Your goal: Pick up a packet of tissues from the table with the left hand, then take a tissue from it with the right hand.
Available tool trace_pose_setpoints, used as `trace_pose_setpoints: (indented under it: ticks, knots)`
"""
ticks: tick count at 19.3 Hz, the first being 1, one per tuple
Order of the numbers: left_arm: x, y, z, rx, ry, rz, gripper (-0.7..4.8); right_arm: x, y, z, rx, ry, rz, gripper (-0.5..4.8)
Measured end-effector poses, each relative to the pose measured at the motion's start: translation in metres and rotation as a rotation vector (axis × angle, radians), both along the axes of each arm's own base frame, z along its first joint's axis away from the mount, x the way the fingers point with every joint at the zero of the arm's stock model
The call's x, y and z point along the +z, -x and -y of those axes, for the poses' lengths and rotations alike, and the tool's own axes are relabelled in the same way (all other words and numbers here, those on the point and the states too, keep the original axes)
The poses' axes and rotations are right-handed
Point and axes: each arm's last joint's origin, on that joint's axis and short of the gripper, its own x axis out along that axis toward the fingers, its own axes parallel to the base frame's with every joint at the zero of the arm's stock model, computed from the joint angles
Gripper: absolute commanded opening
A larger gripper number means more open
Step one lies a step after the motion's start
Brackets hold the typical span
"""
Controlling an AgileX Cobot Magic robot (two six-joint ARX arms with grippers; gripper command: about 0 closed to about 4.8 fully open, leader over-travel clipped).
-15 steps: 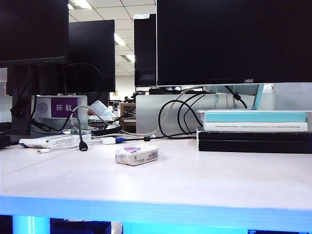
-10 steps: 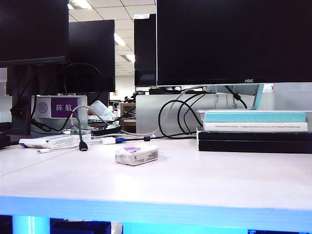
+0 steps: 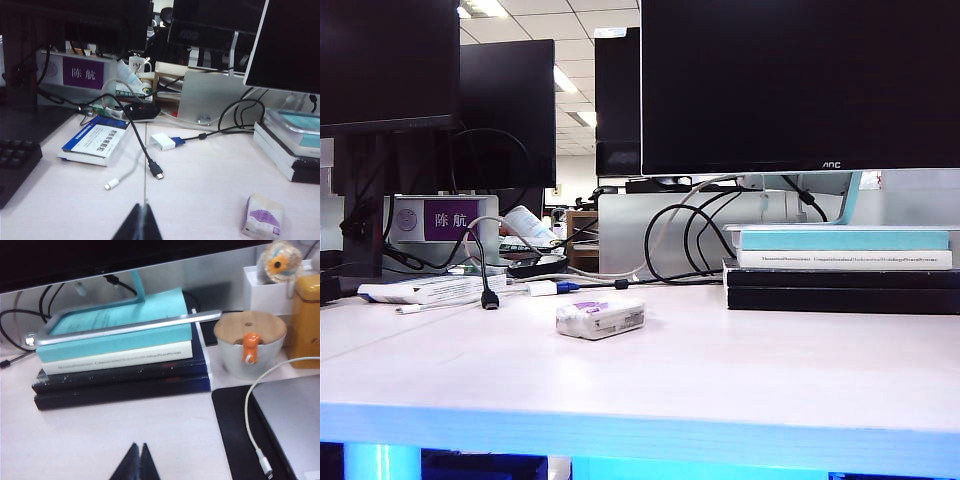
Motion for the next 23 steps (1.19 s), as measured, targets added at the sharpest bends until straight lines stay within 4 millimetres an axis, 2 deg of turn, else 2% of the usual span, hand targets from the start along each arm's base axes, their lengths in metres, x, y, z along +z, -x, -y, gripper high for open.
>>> trace_pose_setpoints:
  ticks: [1,3,5,6,10,13,17,19,21,22,23]
  knots:
    - [0.006,-0.005,0.001,-0.028,0.001,-0.031,-0.06,0.007,-0.008,-0.001,0.001,0.006,-0.045,-0.02]
    - [0.040,-0.018,0.001,-0.042,-0.022,-0.017,-0.06,0.020,-0.026,-0.004,0.026,0.009,-0.097,-0.02]
    - [0.053,-0.030,0.002,-0.064,-0.081,-0.023,-0.06,0.024,-0.037,-0.007,0.078,0.005,-0.139,-0.01]
    - [0.057,-0.042,0.003,-0.124,-0.114,-0.048,-0.06,0.026,-0.046,-0.010,0.123,-0.001,-0.166,-0.01]
    - [0.048,-0.079,0.009,-0.322,-0.133,-0.105,-0.05,0.027,-0.068,-0.018,0.291,-0.034,-0.250,-0.01]
    - [0.032,-0.105,0.019,-0.416,-0.161,-0.124,0.03,0.030,-0.081,-0.022,0.377,-0.050,-0.285,-0.01]
    - [0.000,-0.129,0.053,-0.611,-0.260,-0.117,1.22,0.036,-0.093,-0.027,0.498,-0.020,-0.307,-0.01]
    - [-0.016,-0.138,0.065,-0.629,-0.269,-0.130,1.68,0.036,-0.097,-0.028,0.500,-0.017,-0.318,-0.01]
    - [-0.027,-0.145,0.076,-0.627,-0.275,-0.143,3.32,0.036,-0.097,-0.027,0.495,-0.012,-0.319,-0.01]
    - [-0.029,-0.149,0.081,-0.632,-0.276,-0.153,4.54,0.036,-0.097,-0.027,0.496,-0.009,-0.319,-0.01]
    - [-0.032,-0.154,0.086,-0.640,-0.277,-0.165,4.79,0.036,-0.096,-0.027,0.498,-0.001,-0.319,-0.01]
